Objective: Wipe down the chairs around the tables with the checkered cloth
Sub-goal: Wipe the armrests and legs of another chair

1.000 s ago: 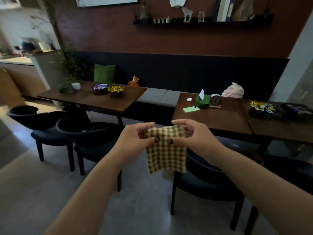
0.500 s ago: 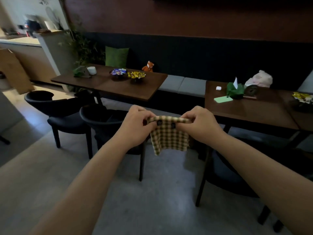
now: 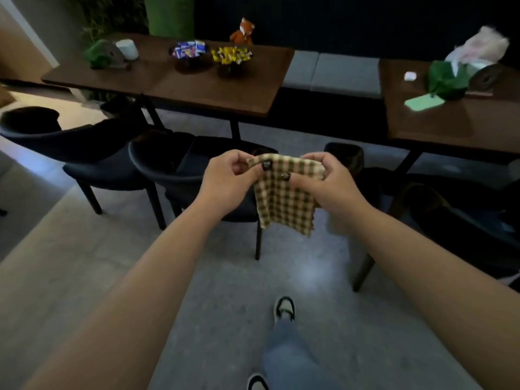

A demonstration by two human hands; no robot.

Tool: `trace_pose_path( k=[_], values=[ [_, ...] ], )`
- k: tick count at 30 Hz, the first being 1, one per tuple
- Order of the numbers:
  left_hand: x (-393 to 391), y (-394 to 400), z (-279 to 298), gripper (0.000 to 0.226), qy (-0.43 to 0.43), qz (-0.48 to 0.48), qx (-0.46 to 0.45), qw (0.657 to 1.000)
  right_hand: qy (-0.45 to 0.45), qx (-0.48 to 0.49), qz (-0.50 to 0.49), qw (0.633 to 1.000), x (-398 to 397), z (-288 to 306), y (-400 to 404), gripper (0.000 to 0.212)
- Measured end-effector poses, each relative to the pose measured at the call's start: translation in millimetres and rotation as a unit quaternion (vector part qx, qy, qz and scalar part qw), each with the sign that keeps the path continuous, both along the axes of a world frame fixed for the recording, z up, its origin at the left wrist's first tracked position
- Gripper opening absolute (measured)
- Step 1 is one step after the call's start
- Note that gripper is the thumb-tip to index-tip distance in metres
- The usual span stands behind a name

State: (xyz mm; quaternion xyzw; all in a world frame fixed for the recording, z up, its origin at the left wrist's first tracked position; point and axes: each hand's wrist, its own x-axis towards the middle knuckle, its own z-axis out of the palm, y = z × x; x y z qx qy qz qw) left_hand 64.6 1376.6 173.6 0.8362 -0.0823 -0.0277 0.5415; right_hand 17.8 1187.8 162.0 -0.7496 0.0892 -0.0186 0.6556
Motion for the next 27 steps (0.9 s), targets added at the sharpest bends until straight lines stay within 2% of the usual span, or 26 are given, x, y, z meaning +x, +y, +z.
trace_pose_path(
  k=[5,7,9,12,14,21,24,27],
  values=[
    [79,-15,-29,0.007,0.041,-0.030,-0.034,0.998,0.049,0.036,0.009,0.998,75,-36,-12,0.014],
    [116,-24,-37,0.007,0.067,-0.031,-0.048,0.996,0.049,0.058,-0.011,0.997,112,-44,-22,0.016],
    [154,-34,-45,0.007,0.112,-0.025,-0.060,0.992,0.058,0.113,-0.061,0.990,150,-51,-34,0.017],
    [203,-47,-57,0.010,0.167,-0.010,-0.055,0.984,0.097,0.205,-0.183,0.957,198,-60,-56,0.014],
    [231,-55,-65,0.012,0.191,-0.005,-0.047,0.980,0.113,0.230,-0.227,0.940,226,-64,-68,0.014],
    [312,-71,-102,0.025,0.284,-0.005,-0.051,0.958,0.173,0.219,-0.311,0.908,295,-98,-88,0.026],
    [346,-70,-122,0.026,0.316,-0.010,-0.061,0.947,0.205,0.215,-0.328,0.897,313,-118,-86,0.018],
    [379,-68,-147,0.025,0.347,-0.014,-0.059,0.936,0.226,0.168,-0.326,0.902,328,-136,-74,0.013]
  ],
)
